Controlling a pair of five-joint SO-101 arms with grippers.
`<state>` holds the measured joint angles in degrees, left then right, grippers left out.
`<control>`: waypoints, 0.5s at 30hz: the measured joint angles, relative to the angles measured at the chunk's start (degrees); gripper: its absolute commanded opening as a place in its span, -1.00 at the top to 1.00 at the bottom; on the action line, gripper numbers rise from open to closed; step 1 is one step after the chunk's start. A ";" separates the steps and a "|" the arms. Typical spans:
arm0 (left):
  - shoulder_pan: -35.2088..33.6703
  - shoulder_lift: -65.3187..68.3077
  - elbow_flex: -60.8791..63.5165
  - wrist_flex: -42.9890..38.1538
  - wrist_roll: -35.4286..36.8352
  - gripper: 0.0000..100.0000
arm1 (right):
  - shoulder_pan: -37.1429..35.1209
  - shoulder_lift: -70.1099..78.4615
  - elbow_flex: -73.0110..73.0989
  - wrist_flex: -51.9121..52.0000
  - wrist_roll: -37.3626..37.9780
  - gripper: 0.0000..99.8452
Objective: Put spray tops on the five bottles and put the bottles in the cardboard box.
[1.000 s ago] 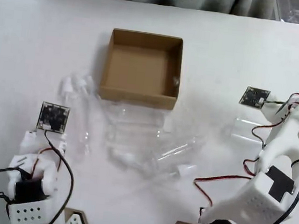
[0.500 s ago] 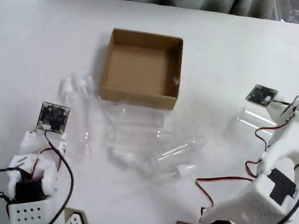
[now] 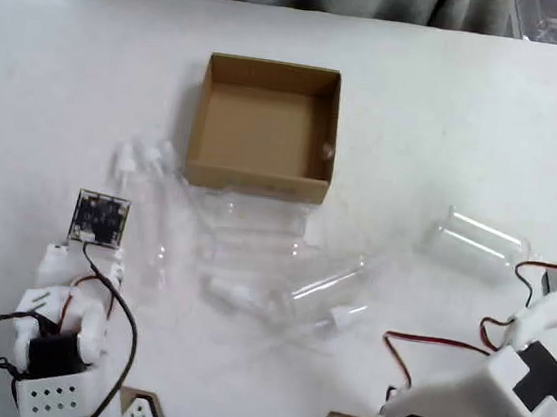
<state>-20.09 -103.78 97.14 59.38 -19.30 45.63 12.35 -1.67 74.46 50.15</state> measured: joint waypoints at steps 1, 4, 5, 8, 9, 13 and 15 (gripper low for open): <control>0.00 0.00 0.00 0.00 0.00 0.96 | 0.26 0.00 0.00 -1.23 -1.67 0.97; 0.00 0.00 0.00 0.00 0.00 0.96 | 0.09 1.41 0.00 -6.15 -8.00 0.97; 0.00 0.00 0.00 0.00 0.00 0.96 | 0.00 2.46 0.00 -7.47 -9.93 0.97; 0.00 0.00 0.00 0.00 0.00 0.96 | -0.09 5.89 0.00 -8.88 -13.89 0.97; 0.00 0.00 0.00 0.00 0.00 0.96 | -0.18 6.68 0.00 -9.05 -14.59 0.97; 0.00 0.00 0.00 0.00 0.00 0.96 | -0.70 9.05 0.00 -9.32 -15.65 0.97; 0.00 0.00 0.00 0.00 0.00 0.96 | -0.88 9.85 0.00 -10.02 -15.91 0.97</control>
<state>-20.09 -103.78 97.14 59.38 -19.30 44.75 22.20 -1.67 64.44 34.24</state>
